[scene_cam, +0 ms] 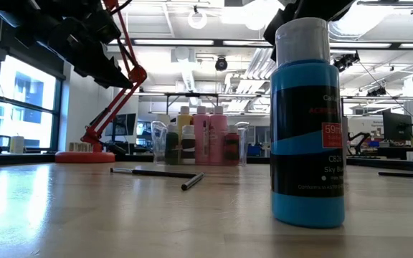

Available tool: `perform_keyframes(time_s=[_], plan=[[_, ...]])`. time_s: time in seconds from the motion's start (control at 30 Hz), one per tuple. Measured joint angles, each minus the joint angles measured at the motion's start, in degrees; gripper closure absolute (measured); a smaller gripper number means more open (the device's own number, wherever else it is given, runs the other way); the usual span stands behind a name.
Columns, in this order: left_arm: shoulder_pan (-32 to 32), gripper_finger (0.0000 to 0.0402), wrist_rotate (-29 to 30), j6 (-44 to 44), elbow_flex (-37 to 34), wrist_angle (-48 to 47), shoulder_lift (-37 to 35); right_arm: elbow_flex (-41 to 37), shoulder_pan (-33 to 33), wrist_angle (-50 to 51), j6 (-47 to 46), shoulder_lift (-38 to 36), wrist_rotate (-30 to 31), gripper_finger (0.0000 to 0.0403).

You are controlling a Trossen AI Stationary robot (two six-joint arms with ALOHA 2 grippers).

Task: Pick & Place Paint Supplies
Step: Put the small yellow paint bottle into the transparent bin

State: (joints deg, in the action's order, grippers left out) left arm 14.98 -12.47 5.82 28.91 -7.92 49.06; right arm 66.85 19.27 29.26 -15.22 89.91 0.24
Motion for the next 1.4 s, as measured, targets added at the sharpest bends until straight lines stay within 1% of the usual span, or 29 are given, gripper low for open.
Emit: perform_keyframes(time_s=[0.07,0.23,0.33,0.67,0.77,1.17,1.4], plan=[[0.00,0.0300,0.00,0.00,0.00,0.04,0.00,0.00,0.61,0.02,0.02,0.00,1.23,0.0220],[0.00,0.0300,0.02,-0.03,0.00,0.02,0.00,-0.01,1.33,-0.82,-0.04,0.63,1.47,0.0206],[0.00,0.0300,0.03,-0.04,0.00,-0.10,0.00,-0.02,1.30,-2.56,-0.12,1.82,1.87,0.0207],[0.00,0.0300,0.07,-0.09,0.00,-2.59,0.00,-0.04,1.36,-2.83,-0.14,6.12,3.51,0.0208],[0.00,0.0300,0.07,-0.09,0.00,-2.69,0.00,-0.04,1.33,-2.84,-0.18,7.15,2.79,0.0208],[0.00,0.0300,0.03,-0.26,0.00,-2.64,0.00,-0.04,1.25,-0.68,-1.69,7.87,1.19,0.0208],[0.00,0.0300,0.02,-0.26,0.00,-2.64,0.00,-0.04,1.20,-0.82,-1.55,7.87,1.28,0.0208]])
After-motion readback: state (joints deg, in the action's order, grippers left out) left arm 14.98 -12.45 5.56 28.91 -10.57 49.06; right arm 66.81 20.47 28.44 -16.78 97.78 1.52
